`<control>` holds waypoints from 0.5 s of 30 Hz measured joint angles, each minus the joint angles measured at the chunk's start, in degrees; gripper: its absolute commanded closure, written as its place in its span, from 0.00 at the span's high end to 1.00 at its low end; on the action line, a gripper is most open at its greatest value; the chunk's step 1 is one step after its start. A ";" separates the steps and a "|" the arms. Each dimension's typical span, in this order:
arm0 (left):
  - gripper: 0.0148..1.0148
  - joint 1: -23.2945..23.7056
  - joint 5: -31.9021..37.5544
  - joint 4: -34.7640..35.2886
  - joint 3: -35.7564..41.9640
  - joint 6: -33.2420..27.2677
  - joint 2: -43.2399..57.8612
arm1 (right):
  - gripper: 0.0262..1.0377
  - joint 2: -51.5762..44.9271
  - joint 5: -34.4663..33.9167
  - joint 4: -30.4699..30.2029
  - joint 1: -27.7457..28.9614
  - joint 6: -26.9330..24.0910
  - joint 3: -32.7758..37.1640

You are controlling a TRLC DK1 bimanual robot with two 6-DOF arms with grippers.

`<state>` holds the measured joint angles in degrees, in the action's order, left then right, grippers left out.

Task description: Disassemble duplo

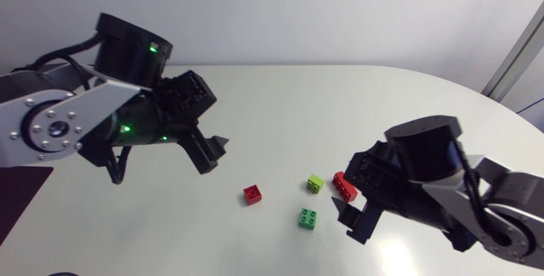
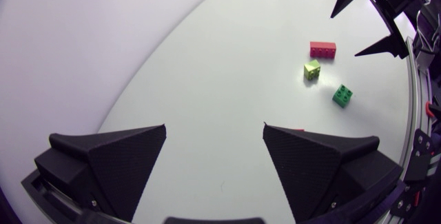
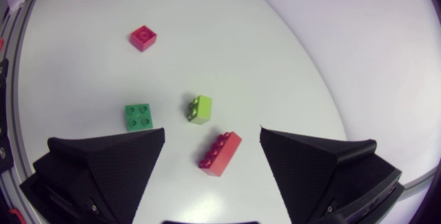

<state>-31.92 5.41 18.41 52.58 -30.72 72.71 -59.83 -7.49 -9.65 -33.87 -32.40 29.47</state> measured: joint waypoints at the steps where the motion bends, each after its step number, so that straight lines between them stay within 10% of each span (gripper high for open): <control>1: 0.96 0.42 0.00 -0.26 -0.26 0.28 -1.36 | 0.96 2.16 -1.03 -0.50 0.61 0.11 0.00; 15: 0.96 3.52 18.49 -6.75 -7.78 3.93 -17.40 | 0.96 27.54 -12.00 -1.55 10.60 3.02 1.70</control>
<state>-28.40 23.90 11.66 44.80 -26.79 55.31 -32.29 -19.49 -11.20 -23.27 -29.39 31.18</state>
